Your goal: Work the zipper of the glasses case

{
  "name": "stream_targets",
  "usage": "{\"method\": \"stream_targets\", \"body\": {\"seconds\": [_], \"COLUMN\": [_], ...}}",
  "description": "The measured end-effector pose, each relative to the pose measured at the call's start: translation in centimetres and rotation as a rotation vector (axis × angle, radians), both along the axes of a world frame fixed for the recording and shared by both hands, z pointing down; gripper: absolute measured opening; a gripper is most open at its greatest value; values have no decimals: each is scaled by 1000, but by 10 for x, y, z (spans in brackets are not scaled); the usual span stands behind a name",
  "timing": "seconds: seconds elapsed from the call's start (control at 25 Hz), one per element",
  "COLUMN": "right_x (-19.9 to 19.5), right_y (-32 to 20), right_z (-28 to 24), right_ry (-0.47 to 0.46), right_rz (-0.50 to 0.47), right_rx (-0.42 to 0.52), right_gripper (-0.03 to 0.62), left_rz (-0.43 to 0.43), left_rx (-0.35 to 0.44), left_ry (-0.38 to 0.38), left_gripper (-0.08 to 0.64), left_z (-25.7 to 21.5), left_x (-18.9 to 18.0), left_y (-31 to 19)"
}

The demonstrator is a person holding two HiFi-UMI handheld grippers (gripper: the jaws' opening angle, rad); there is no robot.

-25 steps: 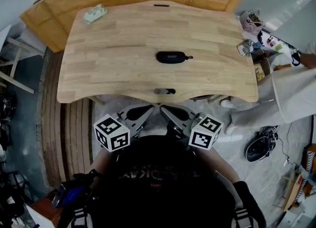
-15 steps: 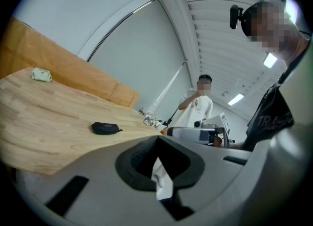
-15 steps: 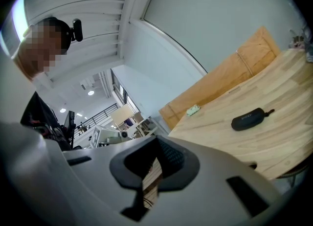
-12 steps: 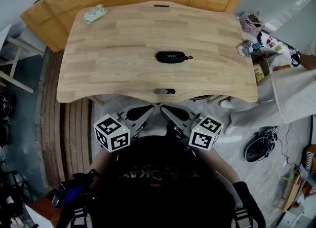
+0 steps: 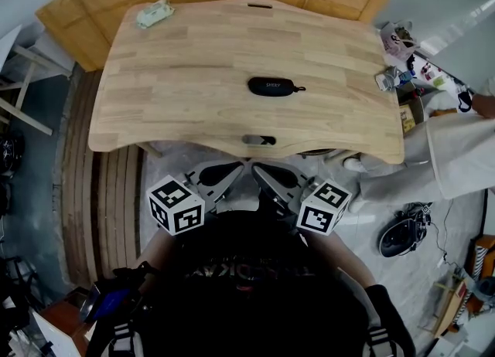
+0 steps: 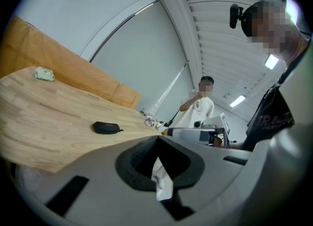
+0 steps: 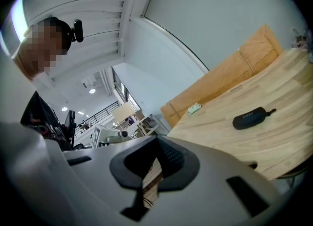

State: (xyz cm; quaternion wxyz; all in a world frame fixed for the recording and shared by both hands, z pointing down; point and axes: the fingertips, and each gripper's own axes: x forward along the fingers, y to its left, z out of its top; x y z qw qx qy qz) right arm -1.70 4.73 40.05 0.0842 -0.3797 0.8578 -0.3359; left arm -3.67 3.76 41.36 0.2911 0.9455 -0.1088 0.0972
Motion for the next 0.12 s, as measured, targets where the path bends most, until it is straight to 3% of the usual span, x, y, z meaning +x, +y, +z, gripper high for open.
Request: {"method": "stream_targets", "body": {"seconds": [0.12], "right_x": [0], "right_y": [1], "right_z": [2], "right_ry": [2], "right_rz": [3], "right_rx": [-3], "right_gripper": [15], "left_rz": [-3], "left_rx": [-4], "left_ry": [2], "left_gripper": [12], "left_z": [1], "left_x": [0], "left_y": [0]}}
